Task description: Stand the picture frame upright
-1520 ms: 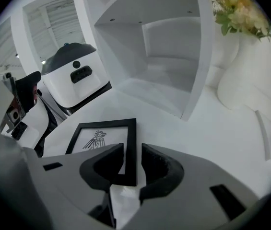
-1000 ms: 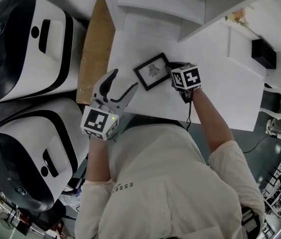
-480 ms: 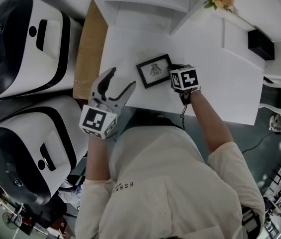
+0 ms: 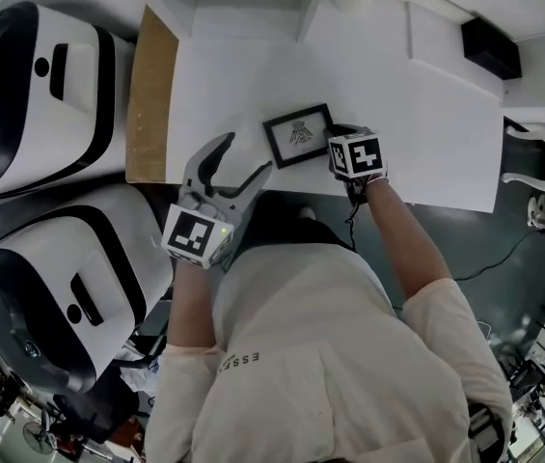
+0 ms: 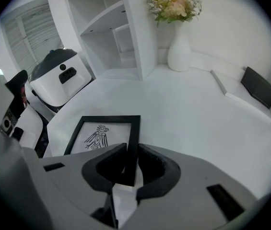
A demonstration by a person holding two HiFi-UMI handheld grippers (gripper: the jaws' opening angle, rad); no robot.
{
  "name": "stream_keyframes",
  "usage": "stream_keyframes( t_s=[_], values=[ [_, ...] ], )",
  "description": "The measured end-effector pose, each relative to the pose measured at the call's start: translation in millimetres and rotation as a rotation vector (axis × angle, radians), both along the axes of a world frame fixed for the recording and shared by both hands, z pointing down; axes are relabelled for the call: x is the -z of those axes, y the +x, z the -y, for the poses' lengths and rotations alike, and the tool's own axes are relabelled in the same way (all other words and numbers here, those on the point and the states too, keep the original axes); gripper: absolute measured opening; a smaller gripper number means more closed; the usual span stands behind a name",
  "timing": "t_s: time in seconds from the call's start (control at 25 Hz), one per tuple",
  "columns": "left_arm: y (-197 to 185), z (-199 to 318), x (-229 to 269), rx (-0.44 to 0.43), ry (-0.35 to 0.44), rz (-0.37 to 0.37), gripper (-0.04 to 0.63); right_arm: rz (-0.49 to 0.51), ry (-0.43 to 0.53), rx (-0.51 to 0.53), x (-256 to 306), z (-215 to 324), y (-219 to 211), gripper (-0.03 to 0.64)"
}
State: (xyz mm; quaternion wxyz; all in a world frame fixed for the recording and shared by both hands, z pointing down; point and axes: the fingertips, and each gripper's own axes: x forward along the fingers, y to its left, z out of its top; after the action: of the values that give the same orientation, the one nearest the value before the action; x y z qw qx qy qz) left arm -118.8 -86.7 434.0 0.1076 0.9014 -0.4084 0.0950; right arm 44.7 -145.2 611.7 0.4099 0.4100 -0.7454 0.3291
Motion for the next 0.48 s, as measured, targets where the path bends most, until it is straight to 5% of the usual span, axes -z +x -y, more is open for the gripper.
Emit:
stream_keyframes(
  t_s=[0.48],
  values=[
    [54, -45, -37, -0.023, -0.090, 0.038, 0.301, 0.017, 0.018, -0.092, -1, -58, 62, 0.087]
  ],
)
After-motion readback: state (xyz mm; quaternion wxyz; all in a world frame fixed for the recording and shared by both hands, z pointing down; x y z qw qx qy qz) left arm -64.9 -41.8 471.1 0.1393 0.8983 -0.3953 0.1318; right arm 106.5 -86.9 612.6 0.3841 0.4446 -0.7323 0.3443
